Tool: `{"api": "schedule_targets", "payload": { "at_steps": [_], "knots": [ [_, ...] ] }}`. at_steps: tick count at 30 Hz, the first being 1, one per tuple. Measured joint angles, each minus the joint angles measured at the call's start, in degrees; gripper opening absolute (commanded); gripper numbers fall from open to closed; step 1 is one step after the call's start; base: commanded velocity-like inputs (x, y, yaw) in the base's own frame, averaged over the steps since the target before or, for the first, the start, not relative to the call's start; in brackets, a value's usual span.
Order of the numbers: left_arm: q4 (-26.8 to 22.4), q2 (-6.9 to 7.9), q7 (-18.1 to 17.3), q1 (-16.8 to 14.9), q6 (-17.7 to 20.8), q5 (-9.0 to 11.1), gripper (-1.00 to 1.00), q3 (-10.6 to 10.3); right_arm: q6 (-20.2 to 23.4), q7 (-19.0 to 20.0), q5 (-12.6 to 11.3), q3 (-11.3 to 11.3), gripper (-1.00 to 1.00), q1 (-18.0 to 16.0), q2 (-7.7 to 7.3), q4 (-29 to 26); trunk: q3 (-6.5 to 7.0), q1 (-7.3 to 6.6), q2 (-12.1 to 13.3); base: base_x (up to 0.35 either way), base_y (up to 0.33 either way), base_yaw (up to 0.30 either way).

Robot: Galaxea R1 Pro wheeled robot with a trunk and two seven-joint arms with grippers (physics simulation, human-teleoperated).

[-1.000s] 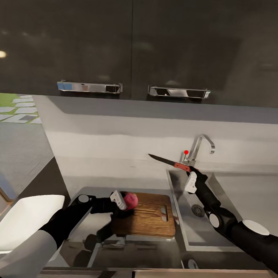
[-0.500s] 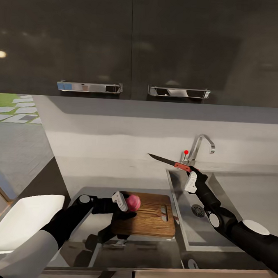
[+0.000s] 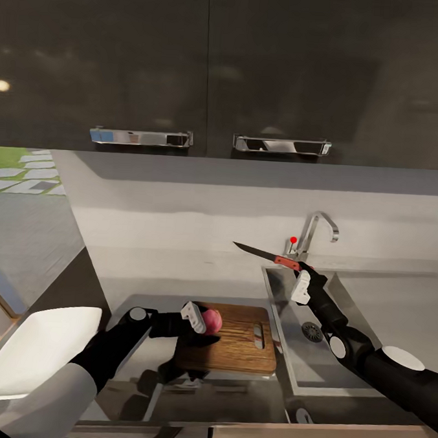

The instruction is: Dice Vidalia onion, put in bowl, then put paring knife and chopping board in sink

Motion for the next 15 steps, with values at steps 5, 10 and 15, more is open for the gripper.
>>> {"api": "schedule_targets", "payload": {
  "at_steps": [5,10,15],
  "knots": [
    [0.14,-1.14,0.04,0.00,0.01,0.00,1.00,0.00,0.01,0.00,0.00,0.08,-1.00,0.00,0.00,-0.01,0.00,0.00,0.00,0.000,0.000,0.000],
    [0.24,-1.66,0.06,0.00,0.06,0.00,1.00,-0.07,0.01,0.00,0.00,0.12,-1.00,0.00,0.00,-0.01,0.00,0.00,0.00,0.000,0.000,0.000],
    [0.23,-1.98,0.06,0.00,0.05,0.00,1.00,-0.09,0.01,0.00,0.00,0.25,-1.00,0.00,0.00,-0.01,0.00,0.00,0.00,0.000,0.000,0.000]
  ]
}}
